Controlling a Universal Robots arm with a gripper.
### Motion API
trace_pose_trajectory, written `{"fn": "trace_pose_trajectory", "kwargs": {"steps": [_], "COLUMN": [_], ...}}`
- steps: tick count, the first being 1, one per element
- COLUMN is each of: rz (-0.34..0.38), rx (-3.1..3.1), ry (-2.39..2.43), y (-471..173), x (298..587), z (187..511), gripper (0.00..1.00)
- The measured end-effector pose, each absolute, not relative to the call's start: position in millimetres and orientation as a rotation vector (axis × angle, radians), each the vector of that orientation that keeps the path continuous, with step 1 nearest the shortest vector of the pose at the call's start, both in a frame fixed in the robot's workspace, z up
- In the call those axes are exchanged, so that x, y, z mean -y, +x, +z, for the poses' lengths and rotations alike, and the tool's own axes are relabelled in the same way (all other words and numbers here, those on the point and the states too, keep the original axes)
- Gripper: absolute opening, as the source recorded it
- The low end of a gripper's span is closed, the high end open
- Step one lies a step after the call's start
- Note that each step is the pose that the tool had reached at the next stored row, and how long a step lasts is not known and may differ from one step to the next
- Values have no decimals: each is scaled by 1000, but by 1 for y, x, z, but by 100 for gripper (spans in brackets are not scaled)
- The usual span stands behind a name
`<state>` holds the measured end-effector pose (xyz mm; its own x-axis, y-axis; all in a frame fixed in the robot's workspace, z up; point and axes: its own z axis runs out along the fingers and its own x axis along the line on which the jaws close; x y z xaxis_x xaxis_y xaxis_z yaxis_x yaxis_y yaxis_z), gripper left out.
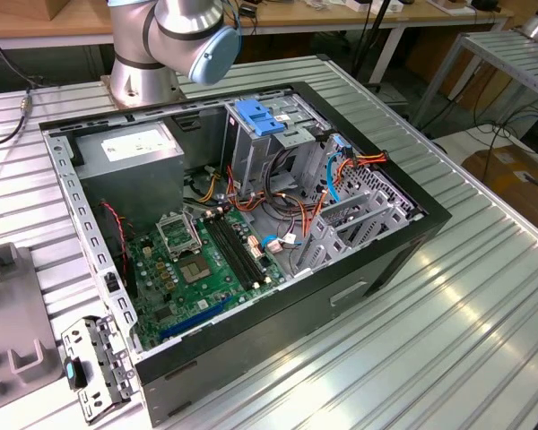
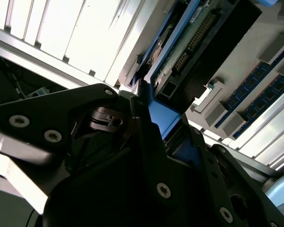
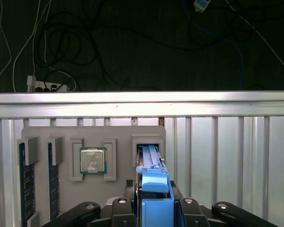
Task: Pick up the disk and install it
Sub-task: 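Pick up the disk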
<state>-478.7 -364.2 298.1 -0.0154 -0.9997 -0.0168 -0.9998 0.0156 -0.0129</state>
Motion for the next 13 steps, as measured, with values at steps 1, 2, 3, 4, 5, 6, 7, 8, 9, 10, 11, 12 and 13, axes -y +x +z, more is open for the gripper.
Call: {"fn": "trace_pose_trajectory", "kwargs": {"steps": [1,2,3,4,5,6,7,8,9,10,11,12,13], "rz": [4,4,4,4,4,4,4,4,4,4,4,4,4], "rx": [-2224,-2224,-2225,-2225,-2225,-2225,-2225,-2225,-2225,-2226,-2226,-2225,-2226], "ry": [-2189,-2189,-2189,-2188,-2188,-2188,-2188,-2188,-2187,-2188,-2187,-2188,-2188], "y": [-479,-479,-479,-479,-479,-479,-479,-479,-479,-479,-479,-479,-479], "x": [364,364,364,364,364,364,364,364,364,364,364,364,364], "z": [298,298,298,298,298,298,298,298,298,299,300,302,304], "gripper": [37,37,37,37,37,37,37,37,37,37,37,37,37]}}
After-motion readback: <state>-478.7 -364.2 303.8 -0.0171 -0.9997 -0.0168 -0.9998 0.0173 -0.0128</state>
